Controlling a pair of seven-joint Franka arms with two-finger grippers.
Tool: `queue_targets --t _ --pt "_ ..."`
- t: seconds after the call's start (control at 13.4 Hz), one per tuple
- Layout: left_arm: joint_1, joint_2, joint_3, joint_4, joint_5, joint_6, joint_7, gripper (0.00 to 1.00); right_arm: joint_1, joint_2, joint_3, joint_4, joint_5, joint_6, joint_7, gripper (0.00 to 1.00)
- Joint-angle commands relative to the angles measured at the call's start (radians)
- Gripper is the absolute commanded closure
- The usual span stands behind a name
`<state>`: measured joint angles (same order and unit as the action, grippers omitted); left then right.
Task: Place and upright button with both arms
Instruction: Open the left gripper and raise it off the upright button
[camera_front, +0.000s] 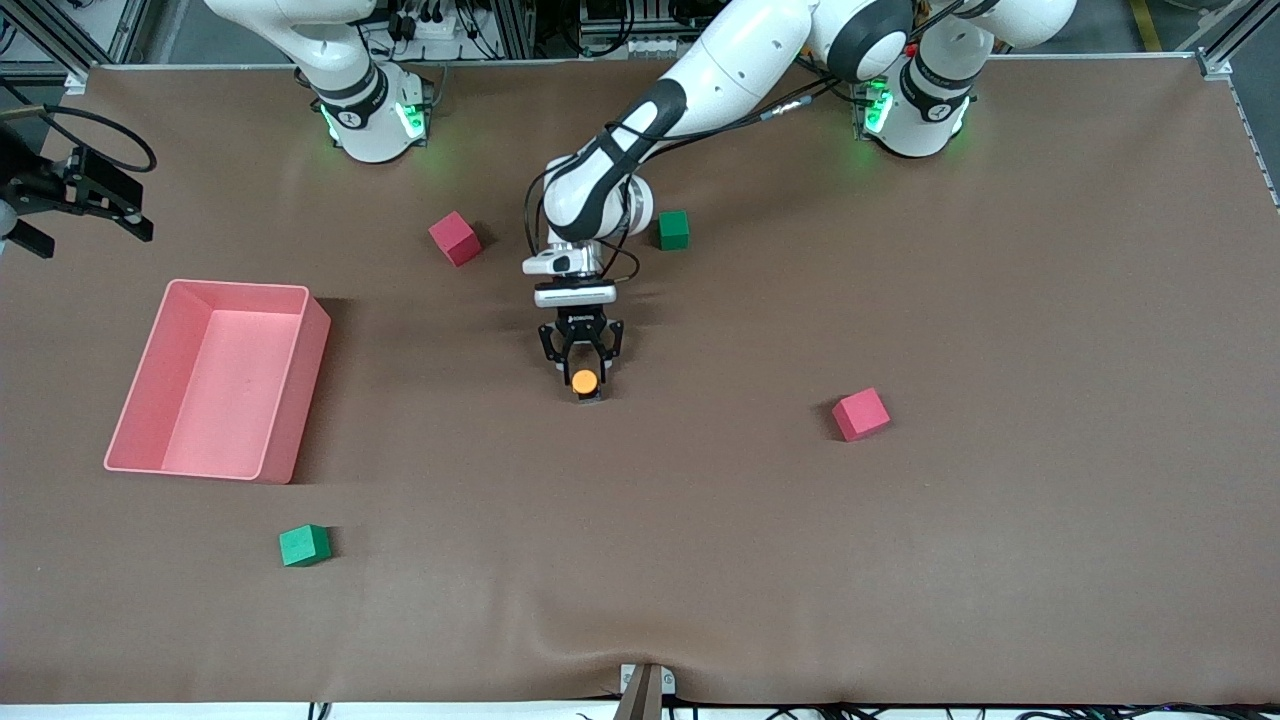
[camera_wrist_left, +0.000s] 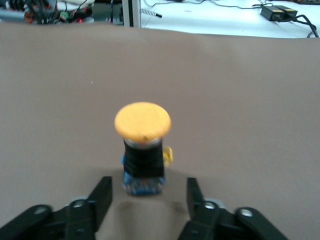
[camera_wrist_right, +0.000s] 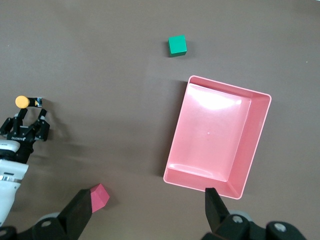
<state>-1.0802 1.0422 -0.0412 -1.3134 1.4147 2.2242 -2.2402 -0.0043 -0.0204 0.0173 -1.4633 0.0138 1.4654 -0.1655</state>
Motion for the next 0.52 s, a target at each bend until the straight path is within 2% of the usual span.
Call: queue_targets --t 0.0,0.15,0.45 --pt "-0.030 -0.024 -0.003 -0.007 -0.056 -0.041 -0.004 0.00 -0.013 -0.015 0.001 -0.011 0.017 -0.007 -0.016 0.00" --pt "-0.032 -0.034 -0.009 -0.007 -0.100 -0.041 0.002 0.00 -0.011 -0.015 0.003 -0.009 0.017 -0.007 -0.016 0.00" --pt "-0.033 -0.109 -0.052 -0.006 -0.334 -0.054 0.149 0.00 -0.011 -0.015 0.003 -0.011 0.017 -0.007 -0.016 0.00"
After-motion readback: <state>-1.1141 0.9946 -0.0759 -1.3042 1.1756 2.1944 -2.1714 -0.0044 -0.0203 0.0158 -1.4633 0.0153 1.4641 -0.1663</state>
